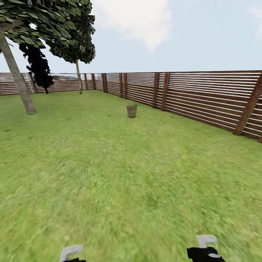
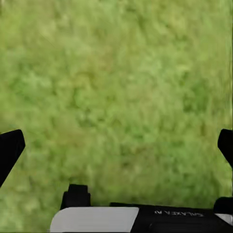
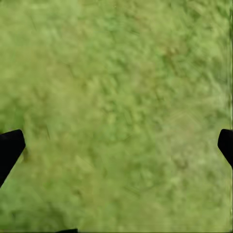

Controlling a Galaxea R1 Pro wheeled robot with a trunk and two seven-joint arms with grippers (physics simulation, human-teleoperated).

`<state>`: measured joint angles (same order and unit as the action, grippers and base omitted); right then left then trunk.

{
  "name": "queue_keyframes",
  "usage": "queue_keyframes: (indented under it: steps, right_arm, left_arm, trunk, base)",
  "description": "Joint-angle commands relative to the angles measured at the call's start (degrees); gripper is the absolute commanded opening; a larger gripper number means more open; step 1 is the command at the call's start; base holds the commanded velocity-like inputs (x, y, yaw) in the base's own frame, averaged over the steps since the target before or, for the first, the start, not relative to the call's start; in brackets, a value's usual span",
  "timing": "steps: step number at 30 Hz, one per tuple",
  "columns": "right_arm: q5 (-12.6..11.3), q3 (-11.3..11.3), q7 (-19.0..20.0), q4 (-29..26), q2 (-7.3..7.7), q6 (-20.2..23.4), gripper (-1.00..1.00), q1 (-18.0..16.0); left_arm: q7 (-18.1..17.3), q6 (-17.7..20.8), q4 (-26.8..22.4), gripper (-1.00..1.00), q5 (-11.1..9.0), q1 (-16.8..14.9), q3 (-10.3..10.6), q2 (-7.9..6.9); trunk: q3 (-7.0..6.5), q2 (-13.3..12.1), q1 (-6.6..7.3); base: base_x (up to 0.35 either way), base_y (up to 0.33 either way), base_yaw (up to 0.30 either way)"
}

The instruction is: Take the three Easter eggs out of the wicker basket on the lawn in the garden, then place them on the lawn next to a single tree (choose any tree) so that all three eggs are next to the same tree and none are left in the basket.

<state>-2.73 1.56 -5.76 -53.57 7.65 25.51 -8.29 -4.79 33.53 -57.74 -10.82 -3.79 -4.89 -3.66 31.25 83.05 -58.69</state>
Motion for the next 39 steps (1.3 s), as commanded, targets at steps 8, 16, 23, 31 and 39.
queue_keyframes:
  steps: [8,16,23,31,39]
  right_arm:
    - [-0.70,0.01,-0.51,-16.94,0.40,8.48,1.00,-0.37]
    - [-0.38,0.11,-0.57,-15.50,0.54,8.74,1.00,-0.34]
    - [-1.04,-0.20,-0.45,-14.02,3.51,8.76,1.00,-0.38]
    - [-0.90,-0.24,-0.56,-14.12,3.98,8.77,1.00,-0.38]
    - [-0.82,-2.44,-0.85,-6.36,5.55,13.28,1.00,-3.04]
  left_arm:
    - [0.25,2.18,-3.05,1.00,0.40,-6.78,-7.40,-2.06]
    - [0.72,1.91,0.19,1.00,0.34,-6.93,-7.35,-1.80]
    - [0.78,1.81,0.34,1.00,0.36,-6.93,-7.33,-1.62]
    - [0.75,1.80,0.51,1.00,0.38,-6.93,-7.26,-1.06]
    - [0.60,7.70,3.89,1.00,0.43,-7.14,-3.35,-0.62]
  trunk:
    - [0.08,0.03,-0.04]
    - [0.08,0.03,-0.04]
    - [0.08,0.03,-0.04]
    - [0.08,0.03,-0.04]
    - [0.41,0.03,-0.04]
  base:
    - [0.344,0.000,-0.015]
    - [0.344,0.000,0.000]
    - [0.344,0.000,0.000]
    - [0.344,0.000,0.000]
    - [0.344,0.000,0.000]
